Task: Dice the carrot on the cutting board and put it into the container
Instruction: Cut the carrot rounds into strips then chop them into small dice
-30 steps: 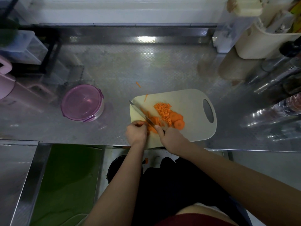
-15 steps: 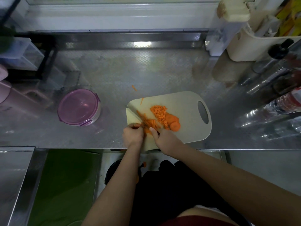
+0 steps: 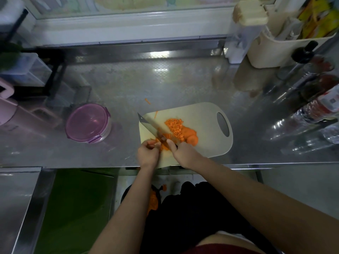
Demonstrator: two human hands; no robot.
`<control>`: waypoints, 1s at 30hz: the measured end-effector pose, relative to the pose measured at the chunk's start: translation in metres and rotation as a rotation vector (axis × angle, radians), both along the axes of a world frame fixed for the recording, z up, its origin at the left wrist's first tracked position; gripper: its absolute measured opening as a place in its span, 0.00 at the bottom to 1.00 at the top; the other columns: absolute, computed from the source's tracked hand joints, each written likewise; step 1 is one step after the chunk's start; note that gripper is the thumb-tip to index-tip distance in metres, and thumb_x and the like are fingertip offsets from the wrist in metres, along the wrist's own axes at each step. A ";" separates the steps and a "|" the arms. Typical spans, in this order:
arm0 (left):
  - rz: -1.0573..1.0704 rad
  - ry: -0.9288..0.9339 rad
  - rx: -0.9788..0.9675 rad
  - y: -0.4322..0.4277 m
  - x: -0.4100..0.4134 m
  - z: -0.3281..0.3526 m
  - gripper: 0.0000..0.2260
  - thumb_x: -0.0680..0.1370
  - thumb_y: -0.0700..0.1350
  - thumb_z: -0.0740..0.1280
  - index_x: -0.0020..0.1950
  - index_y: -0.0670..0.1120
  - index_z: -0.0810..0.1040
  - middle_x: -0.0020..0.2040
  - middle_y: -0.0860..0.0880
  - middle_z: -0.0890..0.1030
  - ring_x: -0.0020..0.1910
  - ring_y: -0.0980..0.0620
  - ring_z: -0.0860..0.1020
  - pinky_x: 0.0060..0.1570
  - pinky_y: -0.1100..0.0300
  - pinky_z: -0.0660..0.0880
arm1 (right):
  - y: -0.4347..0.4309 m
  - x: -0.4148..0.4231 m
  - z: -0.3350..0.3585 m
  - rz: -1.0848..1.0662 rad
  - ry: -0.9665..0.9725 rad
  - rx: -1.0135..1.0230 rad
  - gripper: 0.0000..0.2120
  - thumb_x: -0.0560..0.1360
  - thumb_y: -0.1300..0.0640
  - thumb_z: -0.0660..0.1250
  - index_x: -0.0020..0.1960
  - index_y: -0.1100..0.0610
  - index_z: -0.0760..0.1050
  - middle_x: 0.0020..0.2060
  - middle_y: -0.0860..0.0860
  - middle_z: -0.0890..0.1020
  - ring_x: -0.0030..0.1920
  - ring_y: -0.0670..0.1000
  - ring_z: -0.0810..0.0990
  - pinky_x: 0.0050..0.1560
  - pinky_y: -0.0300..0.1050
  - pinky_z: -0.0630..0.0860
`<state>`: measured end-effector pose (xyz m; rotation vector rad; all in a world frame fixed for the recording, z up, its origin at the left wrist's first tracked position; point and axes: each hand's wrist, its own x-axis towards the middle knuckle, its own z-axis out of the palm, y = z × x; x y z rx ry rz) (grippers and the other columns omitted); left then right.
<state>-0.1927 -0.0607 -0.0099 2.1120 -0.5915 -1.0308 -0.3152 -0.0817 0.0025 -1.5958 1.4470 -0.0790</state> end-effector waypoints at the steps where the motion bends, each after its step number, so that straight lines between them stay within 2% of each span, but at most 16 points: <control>1: 0.017 -0.002 -0.001 0.000 0.000 -0.001 0.05 0.75 0.43 0.69 0.49 0.43 0.79 0.43 0.49 0.79 0.44 0.52 0.75 0.48 0.62 0.71 | 0.000 0.001 -0.001 0.011 -0.006 -0.007 0.28 0.80 0.39 0.47 0.35 0.58 0.71 0.32 0.54 0.73 0.42 0.58 0.77 0.44 0.45 0.68; 3: 0.063 0.011 0.003 -0.002 0.001 -0.001 0.04 0.75 0.44 0.68 0.48 0.45 0.79 0.44 0.48 0.80 0.46 0.50 0.77 0.52 0.59 0.73 | 0.000 0.002 -0.002 0.029 -0.013 -0.027 0.29 0.80 0.40 0.47 0.40 0.61 0.73 0.32 0.55 0.74 0.42 0.58 0.78 0.44 0.44 0.70; 6: 0.100 0.015 0.027 -0.005 0.001 -0.002 0.01 0.75 0.44 0.68 0.44 0.48 0.79 0.44 0.46 0.82 0.47 0.46 0.79 0.53 0.53 0.76 | 0.002 0.001 -0.002 0.042 -0.001 -0.044 0.29 0.80 0.40 0.48 0.30 0.58 0.66 0.26 0.53 0.70 0.33 0.55 0.73 0.40 0.44 0.66; 8: 0.102 0.004 0.047 -0.005 0.002 -0.004 0.02 0.74 0.44 0.69 0.42 0.48 0.80 0.43 0.47 0.82 0.46 0.46 0.80 0.52 0.53 0.77 | 0.004 0.001 -0.003 0.047 0.012 -0.060 0.29 0.80 0.41 0.48 0.29 0.58 0.65 0.25 0.53 0.69 0.30 0.54 0.71 0.39 0.44 0.66; 12: 0.111 0.030 0.088 -0.010 0.006 -0.001 0.05 0.72 0.42 0.67 0.39 0.50 0.81 0.39 0.48 0.82 0.44 0.47 0.80 0.50 0.52 0.78 | 0.003 0.003 -0.010 0.054 -0.007 -0.067 0.29 0.80 0.40 0.47 0.41 0.61 0.74 0.30 0.54 0.74 0.40 0.59 0.78 0.42 0.46 0.70; 14: 0.100 0.041 0.106 -0.011 0.009 0.001 0.06 0.71 0.42 0.67 0.36 0.51 0.81 0.38 0.48 0.83 0.43 0.46 0.81 0.49 0.52 0.79 | 0.000 0.004 -0.011 0.061 0.009 -0.071 0.29 0.80 0.40 0.47 0.38 0.61 0.73 0.32 0.57 0.75 0.42 0.60 0.79 0.43 0.45 0.70; 16: 0.080 0.052 0.113 -0.012 0.011 0.002 0.06 0.70 0.42 0.67 0.36 0.50 0.81 0.37 0.48 0.83 0.42 0.46 0.81 0.48 0.52 0.79 | -0.001 0.005 -0.009 0.075 0.030 -0.077 0.28 0.80 0.40 0.47 0.35 0.60 0.71 0.33 0.58 0.75 0.42 0.60 0.79 0.42 0.46 0.69; 19: 0.065 0.052 0.132 -0.013 0.013 0.002 0.05 0.70 0.43 0.67 0.37 0.50 0.82 0.33 0.49 0.82 0.41 0.47 0.81 0.48 0.53 0.79 | 0.000 0.006 -0.007 0.123 0.050 -0.105 0.27 0.81 0.42 0.47 0.42 0.62 0.73 0.33 0.59 0.76 0.40 0.60 0.78 0.39 0.48 0.70; 23: 0.053 0.040 0.124 -0.012 0.012 0.001 0.06 0.70 0.42 0.66 0.37 0.51 0.81 0.41 0.49 0.83 0.45 0.47 0.80 0.49 0.52 0.79 | 0.003 0.007 -0.012 0.072 0.082 -0.133 0.32 0.79 0.39 0.47 0.43 0.64 0.77 0.34 0.59 0.78 0.40 0.59 0.80 0.37 0.44 0.68; 25: 0.046 0.035 0.124 -0.012 0.011 0.000 0.07 0.70 0.42 0.66 0.36 0.51 0.81 0.42 0.49 0.83 0.45 0.46 0.80 0.49 0.52 0.79 | 0.003 0.007 -0.007 0.042 0.043 -0.091 0.29 0.80 0.41 0.48 0.49 0.64 0.77 0.41 0.61 0.80 0.45 0.60 0.80 0.41 0.46 0.71; 27: 0.044 0.034 0.124 -0.011 0.010 0.000 0.07 0.70 0.42 0.66 0.35 0.50 0.81 0.40 0.48 0.83 0.43 0.46 0.81 0.48 0.51 0.79 | 0.000 0.005 0.000 0.016 0.019 -0.038 0.26 0.81 0.44 0.49 0.55 0.63 0.75 0.47 0.64 0.80 0.50 0.62 0.79 0.50 0.49 0.74; 30: 0.041 0.027 0.130 -0.011 0.010 0.000 0.06 0.71 0.43 0.66 0.36 0.50 0.80 0.38 0.49 0.83 0.43 0.46 0.81 0.49 0.52 0.79 | -0.004 0.004 0.000 -0.021 0.056 -0.005 0.30 0.80 0.40 0.48 0.44 0.64 0.75 0.46 0.65 0.80 0.50 0.62 0.79 0.50 0.48 0.72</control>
